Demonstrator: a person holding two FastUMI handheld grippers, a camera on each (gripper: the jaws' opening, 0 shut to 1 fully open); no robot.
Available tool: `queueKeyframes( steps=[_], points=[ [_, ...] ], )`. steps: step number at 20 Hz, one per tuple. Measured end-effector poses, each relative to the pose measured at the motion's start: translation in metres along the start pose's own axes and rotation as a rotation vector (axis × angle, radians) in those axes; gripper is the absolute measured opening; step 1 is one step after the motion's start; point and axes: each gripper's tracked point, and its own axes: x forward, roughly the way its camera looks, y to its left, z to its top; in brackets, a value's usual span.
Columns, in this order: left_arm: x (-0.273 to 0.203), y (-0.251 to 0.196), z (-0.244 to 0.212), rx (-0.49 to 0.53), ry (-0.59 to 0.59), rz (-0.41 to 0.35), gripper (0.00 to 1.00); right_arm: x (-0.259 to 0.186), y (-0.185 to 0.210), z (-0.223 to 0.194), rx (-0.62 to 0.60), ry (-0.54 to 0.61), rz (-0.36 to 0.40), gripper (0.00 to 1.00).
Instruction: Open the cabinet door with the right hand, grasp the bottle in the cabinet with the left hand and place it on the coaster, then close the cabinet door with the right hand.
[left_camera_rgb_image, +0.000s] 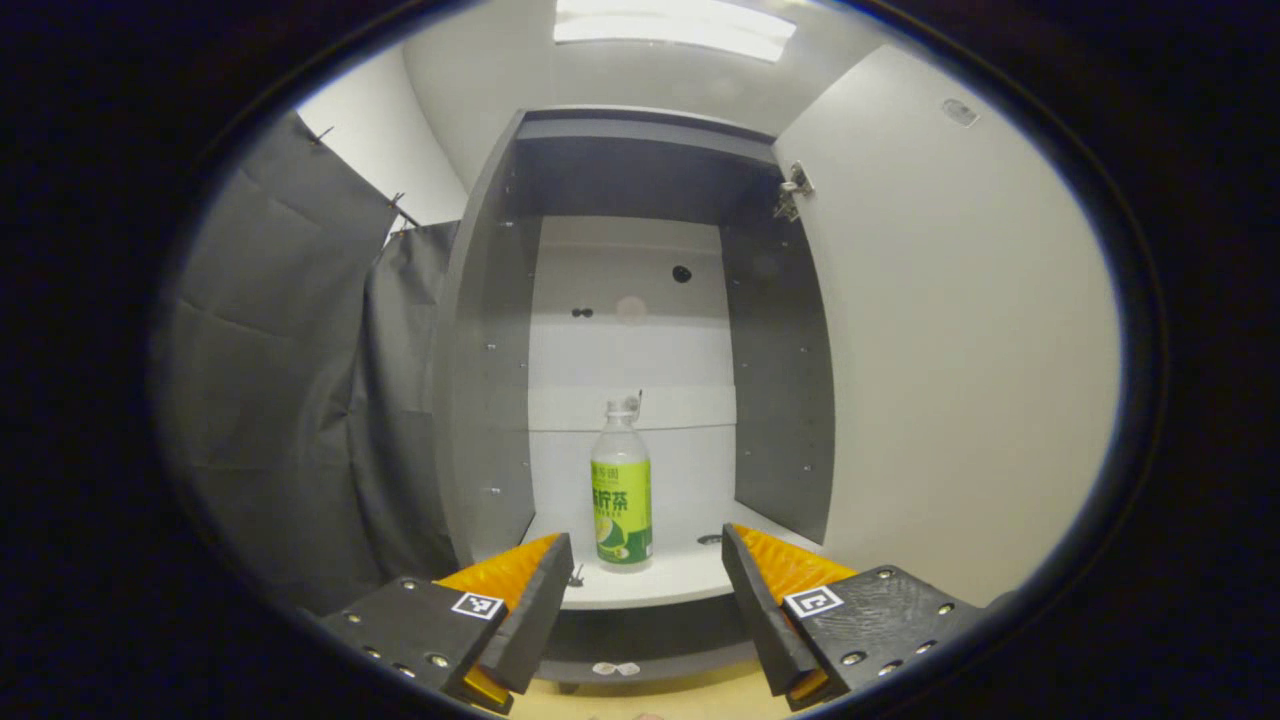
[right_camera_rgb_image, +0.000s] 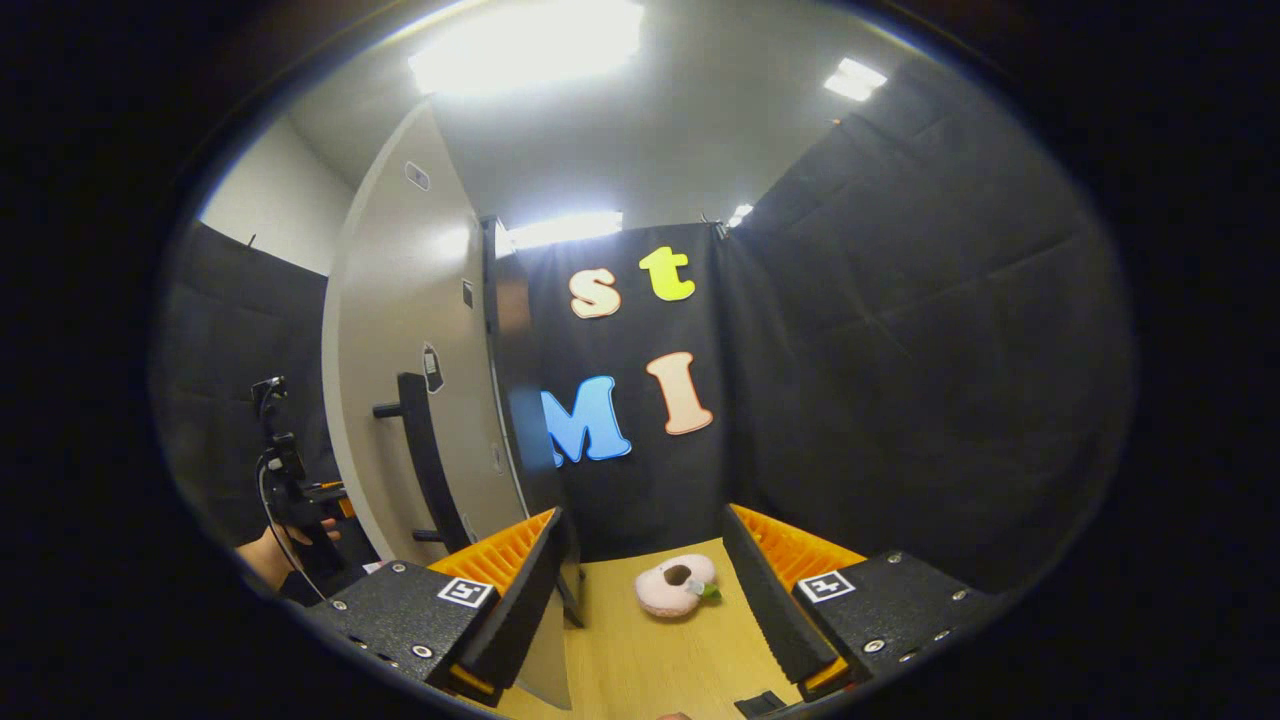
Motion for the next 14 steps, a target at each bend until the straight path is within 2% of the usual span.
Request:
queueKeyframes(
  steps=[1,3,5,6,8,13,14],
  points=[
    [0.013,0.004,-0.001,0.003,0.002,0.002,0.82,0.0,-0.002,-0.004,0.0,0.006,-0.022,0.95],
    [0.038,0.009,-0.006,0.009,0.006,-0.001,0.89,-0.002,-0.007,-0.01,-0.006,0.02,-0.062,0.95],
    [0.064,0.013,-0.018,0.017,0.024,0.003,0.82,-0.003,-0.009,-0.017,-0.011,0.035,-0.091,0.95],
    [0.074,0.014,-0.023,0.015,0.029,0.003,0.86,-0.004,-0.011,-0.02,-0.013,0.042,-0.103,0.95],
    [0.095,0.017,-0.031,0.003,0.046,0.007,0.82,-0.005,-0.012,-0.026,-0.013,0.057,-0.119,0.95],
    [0.141,0.028,-0.048,0.037,0.084,0.024,0.86,-0.002,-0.011,-0.035,-0.014,0.09,-0.137,0.95],
    [0.147,0.029,-0.05,0.037,0.086,0.024,0.82,-0.003,-0.01,-0.035,-0.016,0.092,-0.135,0.95]
  ],
)
